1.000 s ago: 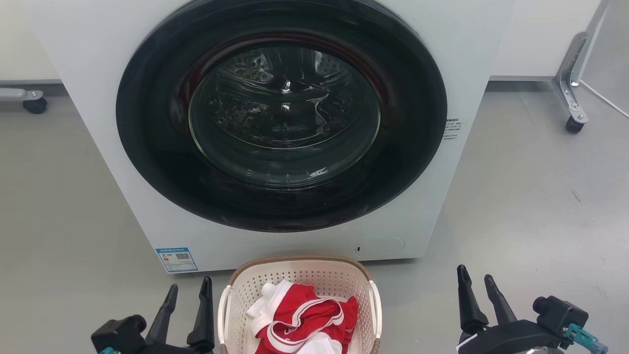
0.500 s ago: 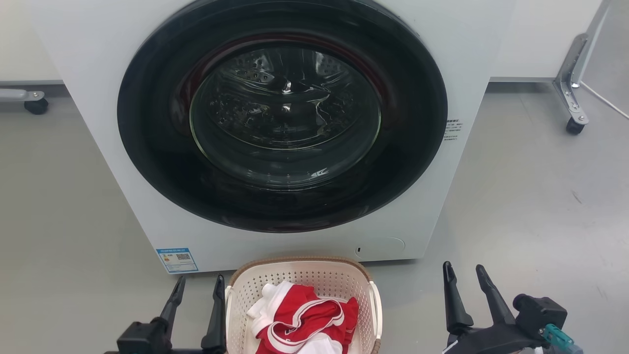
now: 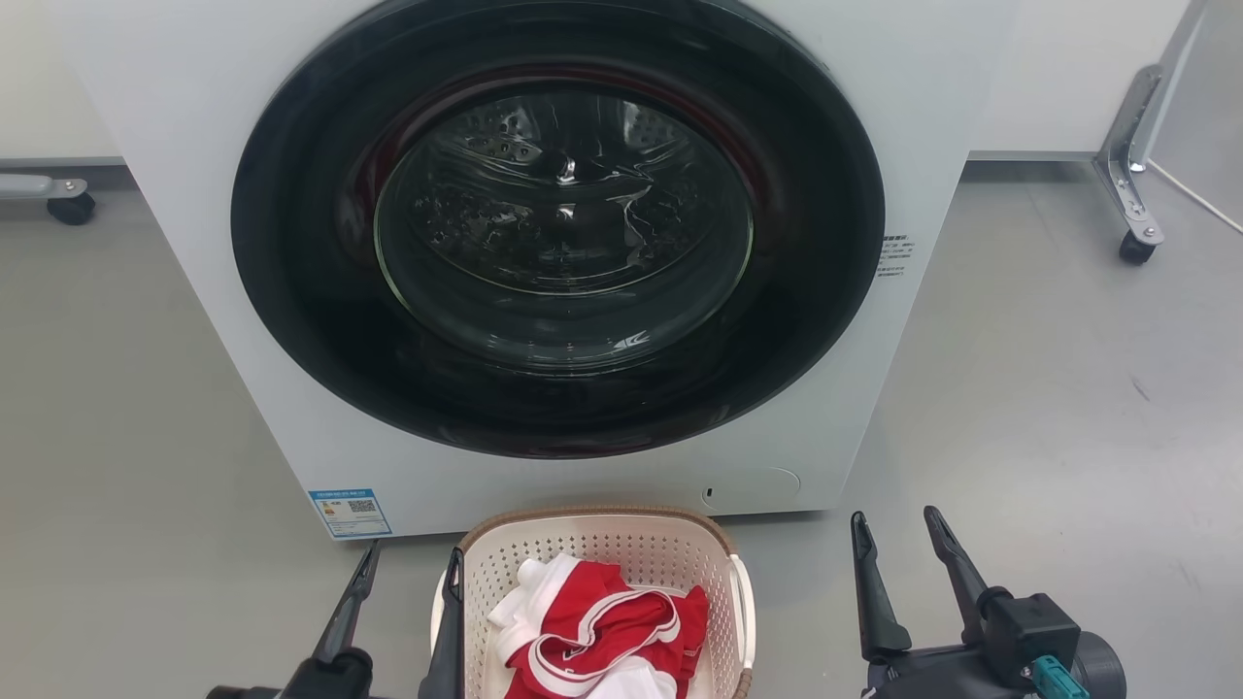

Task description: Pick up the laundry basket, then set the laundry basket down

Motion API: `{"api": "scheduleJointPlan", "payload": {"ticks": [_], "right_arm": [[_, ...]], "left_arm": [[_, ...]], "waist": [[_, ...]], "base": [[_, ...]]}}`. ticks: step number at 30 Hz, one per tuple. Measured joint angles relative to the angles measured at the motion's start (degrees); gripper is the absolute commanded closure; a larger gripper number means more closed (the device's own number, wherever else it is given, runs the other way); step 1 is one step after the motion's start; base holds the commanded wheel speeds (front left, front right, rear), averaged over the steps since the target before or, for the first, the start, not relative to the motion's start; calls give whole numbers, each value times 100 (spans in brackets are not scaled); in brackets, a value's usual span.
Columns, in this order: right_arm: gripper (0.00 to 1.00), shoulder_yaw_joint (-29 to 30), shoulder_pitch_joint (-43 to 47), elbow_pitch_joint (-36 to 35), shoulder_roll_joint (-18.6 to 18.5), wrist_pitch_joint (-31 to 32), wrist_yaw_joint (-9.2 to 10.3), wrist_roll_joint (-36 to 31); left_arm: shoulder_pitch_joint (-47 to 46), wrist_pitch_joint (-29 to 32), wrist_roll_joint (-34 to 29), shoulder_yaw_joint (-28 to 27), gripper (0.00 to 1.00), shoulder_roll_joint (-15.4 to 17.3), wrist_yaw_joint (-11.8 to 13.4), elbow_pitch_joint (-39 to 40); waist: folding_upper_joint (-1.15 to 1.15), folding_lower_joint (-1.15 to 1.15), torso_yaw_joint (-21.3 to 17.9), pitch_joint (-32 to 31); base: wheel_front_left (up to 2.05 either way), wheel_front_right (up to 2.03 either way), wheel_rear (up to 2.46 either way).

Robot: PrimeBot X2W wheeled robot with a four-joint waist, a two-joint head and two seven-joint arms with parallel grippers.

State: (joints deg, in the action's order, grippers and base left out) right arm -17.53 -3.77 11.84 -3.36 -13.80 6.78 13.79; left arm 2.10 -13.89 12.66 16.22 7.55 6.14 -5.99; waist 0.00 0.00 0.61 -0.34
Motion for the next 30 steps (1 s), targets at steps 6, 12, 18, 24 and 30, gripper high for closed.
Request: {"api": "scheduleJointPlan", "payload": {"ticks": [6, 12, 18, 24, 30], "right_arm": [[0, -7, 11, -30, 0, -48, 52, -226], [0, 52, 73, -30, 1, -48, 52, -226], [0, 80, 73, -32, 2, -48, 52, -226], [0, 86, 73, -32, 5, -48, 52, -229], [0, 92, 74, -37, 8, -48, 52, -234]], "left_arm": [[82, -42, -167, -40, 0, -34, 44, 42], [108, -42, -146, -102, 0, -48, 44, 42], [148, -42, -125, -133, 0, -58, 43, 43], [163, -42, -125, -144, 0, -75, 41, 44], [165, -42, -126, -160, 0, -88, 40, 46]], "waist": [[0, 0, -7, 6], [1, 0, -12, 14], [1, 0, -12, 18], [0, 0, -12, 22], [0, 0, -12, 26]], "base": [[0, 0, 0], [0, 0, 0], [0, 0, 0], [0, 0, 0], [0, 0, 0]]}}
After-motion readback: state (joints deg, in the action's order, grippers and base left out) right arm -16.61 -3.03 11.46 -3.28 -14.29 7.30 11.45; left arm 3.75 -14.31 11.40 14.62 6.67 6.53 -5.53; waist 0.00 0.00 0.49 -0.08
